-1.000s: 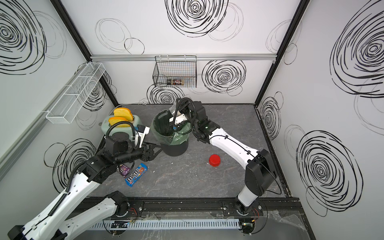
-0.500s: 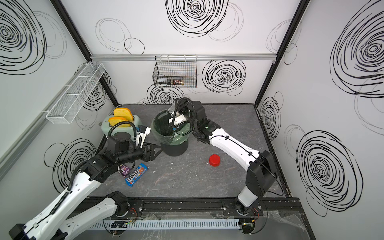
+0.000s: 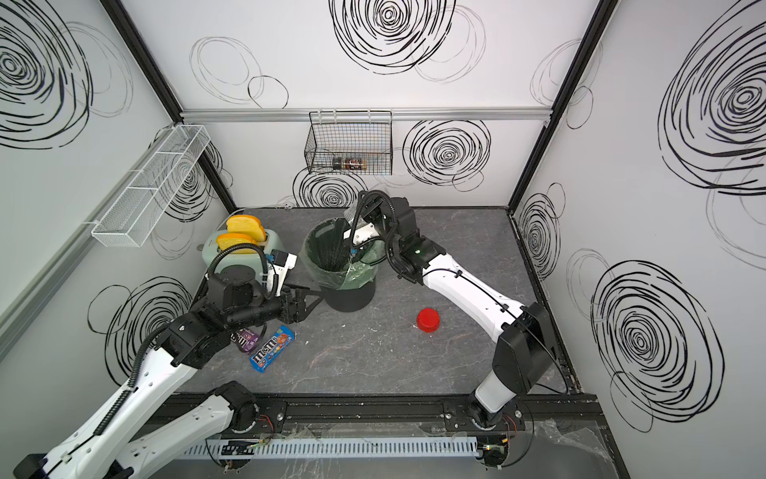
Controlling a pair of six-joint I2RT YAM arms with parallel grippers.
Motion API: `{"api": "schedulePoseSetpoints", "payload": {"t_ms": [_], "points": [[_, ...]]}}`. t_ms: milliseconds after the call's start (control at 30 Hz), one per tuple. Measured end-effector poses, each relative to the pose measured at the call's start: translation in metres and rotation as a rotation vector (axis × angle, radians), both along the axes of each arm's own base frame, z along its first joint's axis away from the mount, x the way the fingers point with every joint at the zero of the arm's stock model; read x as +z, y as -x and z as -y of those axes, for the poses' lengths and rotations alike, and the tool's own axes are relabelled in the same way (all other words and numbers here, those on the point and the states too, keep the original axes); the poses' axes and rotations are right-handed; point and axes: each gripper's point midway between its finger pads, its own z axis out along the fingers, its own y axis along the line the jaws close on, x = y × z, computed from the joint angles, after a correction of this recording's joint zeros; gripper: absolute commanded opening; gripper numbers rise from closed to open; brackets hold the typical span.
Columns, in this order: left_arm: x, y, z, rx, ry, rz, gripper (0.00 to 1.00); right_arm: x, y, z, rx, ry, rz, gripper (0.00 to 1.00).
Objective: Empty expired oatmeal from jars
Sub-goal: Pour the expired oatmeal into the trash bin.
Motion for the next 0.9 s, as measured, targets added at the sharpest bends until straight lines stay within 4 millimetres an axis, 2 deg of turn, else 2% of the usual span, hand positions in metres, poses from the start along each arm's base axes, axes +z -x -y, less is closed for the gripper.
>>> {"api": "schedulePoseSetpoints", "payload": {"t_ms": [67, 167, 233, 300, 333, 400, 467, 533, 600, 767, 833, 900], "points": [[0.002, 0.001, -0.001, -0.001, -0.005, 0.005, 0.68, 0.008, -0.002, 0.005, -0.008, 0.019, 0.008, 0.46], [0.009, 0.004, -0.003, -0.005, -0.009, 0.021, 0.68, 0.035, -0.005, 0.016, -0.023, 0.014, 0.044, 0.47], [0.012, 0.006, -0.004, -0.008, -0.008, 0.032, 0.68, 0.054, 0.000, 0.020, -0.022, -0.008, 0.078, 0.47], [0.014, 0.008, -0.005, -0.009, -0.004, 0.041, 0.68, 0.061, 0.010, 0.022, -0.015, -0.022, 0.088, 0.47], [0.016, 0.008, -0.005, -0.009, 0.001, 0.046, 0.68, 0.056, 0.016, 0.019, -0.005, -0.018, 0.081, 0.46], [0.017, 0.009, -0.004, -0.014, 0.007, 0.050, 0.68, 0.033, 0.025, 0.009, 0.023, 0.009, 0.041, 0.46], [0.015, 0.008, -0.003, -0.017, 0.004, 0.042, 0.68, 0.007, 0.026, -0.003, 0.045, 0.048, -0.011, 0.47], [0.013, 0.007, -0.003, -0.017, -0.001, 0.035, 0.68, -0.008, 0.021, -0.008, 0.048, 0.075, -0.048, 0.47], [0.010, 0.005, -0.002, -0.015, -0.006, 0.026, 0.68, -0.005, 0.015, -0.005, 0.036, 0.078, -0.051, 0.47], [0.010, 0.005, -0.002, -0.015, -0.007, 0.025, 0.68, 0.030, 0.014, 0.004, 0.011, 0.009, 0.025, 0.48], [0.010, 0.005, -0.002, -0.014, -0.006, 0.026, 0.68, 0.026, 0.017, 0.004, 0.008, -0.012, 0.032, 0.48], [0.011, 0.005, -0.002, -0.014, -0.004, 0.029, 0.68, 0.001, 0.023, -0.003, 0.016, -0.016, -0.003, 0.47]]}}
